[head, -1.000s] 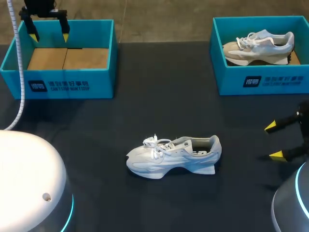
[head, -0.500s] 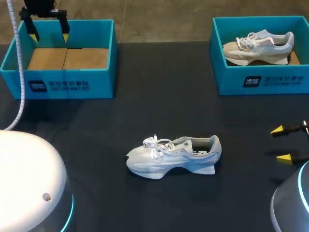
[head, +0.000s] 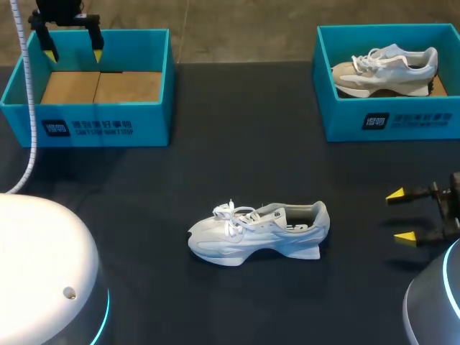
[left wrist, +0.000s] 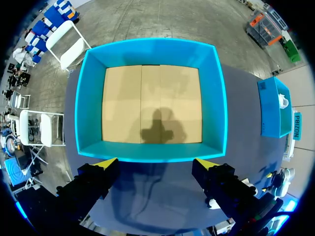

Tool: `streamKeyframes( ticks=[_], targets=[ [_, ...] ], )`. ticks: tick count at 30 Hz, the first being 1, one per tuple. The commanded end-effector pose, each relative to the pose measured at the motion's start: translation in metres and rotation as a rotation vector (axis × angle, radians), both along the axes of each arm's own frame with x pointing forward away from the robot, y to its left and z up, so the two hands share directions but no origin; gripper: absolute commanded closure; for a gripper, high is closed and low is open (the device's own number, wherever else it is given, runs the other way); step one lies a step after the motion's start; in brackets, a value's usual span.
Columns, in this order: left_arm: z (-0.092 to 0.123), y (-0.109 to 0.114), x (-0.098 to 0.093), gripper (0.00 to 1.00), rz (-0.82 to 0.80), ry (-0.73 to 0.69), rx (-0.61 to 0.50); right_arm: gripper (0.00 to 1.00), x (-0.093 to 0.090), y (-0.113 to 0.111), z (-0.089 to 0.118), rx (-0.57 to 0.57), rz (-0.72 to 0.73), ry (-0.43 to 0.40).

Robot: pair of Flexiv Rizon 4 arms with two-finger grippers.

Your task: Take the shoe out of the shoebox, open the shoe tongue, remove and reinsert the insole, then place the shoe into the shoebox

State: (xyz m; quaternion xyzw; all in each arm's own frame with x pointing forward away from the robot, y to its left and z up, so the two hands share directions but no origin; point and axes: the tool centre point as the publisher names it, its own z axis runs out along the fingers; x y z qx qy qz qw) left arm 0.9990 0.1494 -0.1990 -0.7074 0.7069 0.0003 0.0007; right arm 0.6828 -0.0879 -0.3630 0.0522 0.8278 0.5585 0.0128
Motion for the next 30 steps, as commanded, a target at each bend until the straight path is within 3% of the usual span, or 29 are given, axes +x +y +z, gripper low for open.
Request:
streamKeyframes(
  ticks=[1,23,30],
  targets=[
    [0.0,0.0,0.0,0.0,0.0,0.0,-0.001,0.0,-0.006,0.016,-0.004,-0.007,-0.03,-0.007],
    [0.0,0.0,0.0,0.0,0.0,0.0,-0.001,0.0,0.002,0.075,-0.023,0.014,-0.12,0.054],
    [0.0,0.0,0.0,0.0,0.0,0.0,-0.001,0.0,0.007,0.085,-0.028,0.039,-0.127,0.035]
  ],
)
